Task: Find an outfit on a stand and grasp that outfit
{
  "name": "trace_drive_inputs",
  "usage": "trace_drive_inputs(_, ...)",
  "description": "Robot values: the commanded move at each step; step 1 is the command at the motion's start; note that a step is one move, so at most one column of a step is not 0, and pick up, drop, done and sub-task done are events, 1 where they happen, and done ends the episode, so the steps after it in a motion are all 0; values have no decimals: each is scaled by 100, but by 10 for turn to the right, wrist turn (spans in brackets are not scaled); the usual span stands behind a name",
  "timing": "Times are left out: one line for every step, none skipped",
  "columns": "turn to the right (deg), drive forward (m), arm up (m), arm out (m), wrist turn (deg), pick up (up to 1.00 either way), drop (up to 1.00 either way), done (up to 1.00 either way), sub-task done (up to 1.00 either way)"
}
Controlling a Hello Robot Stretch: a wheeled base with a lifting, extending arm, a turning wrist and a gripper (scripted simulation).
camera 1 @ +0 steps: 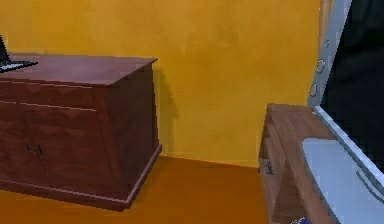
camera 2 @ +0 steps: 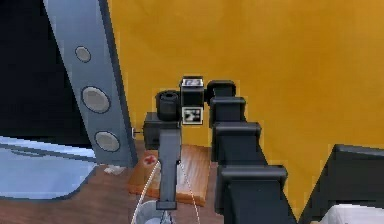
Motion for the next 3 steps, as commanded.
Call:
trace_drive_inputs(0, 0, 0, 0, 450, 0, 0, 0, 0)
trace_drive_inputs(0, 0, 0, 0, 450, 0, 0, 0, 0)
trace_drive_inputs(0, 0, 0, 0, 450, 0, 0, 0, 0)
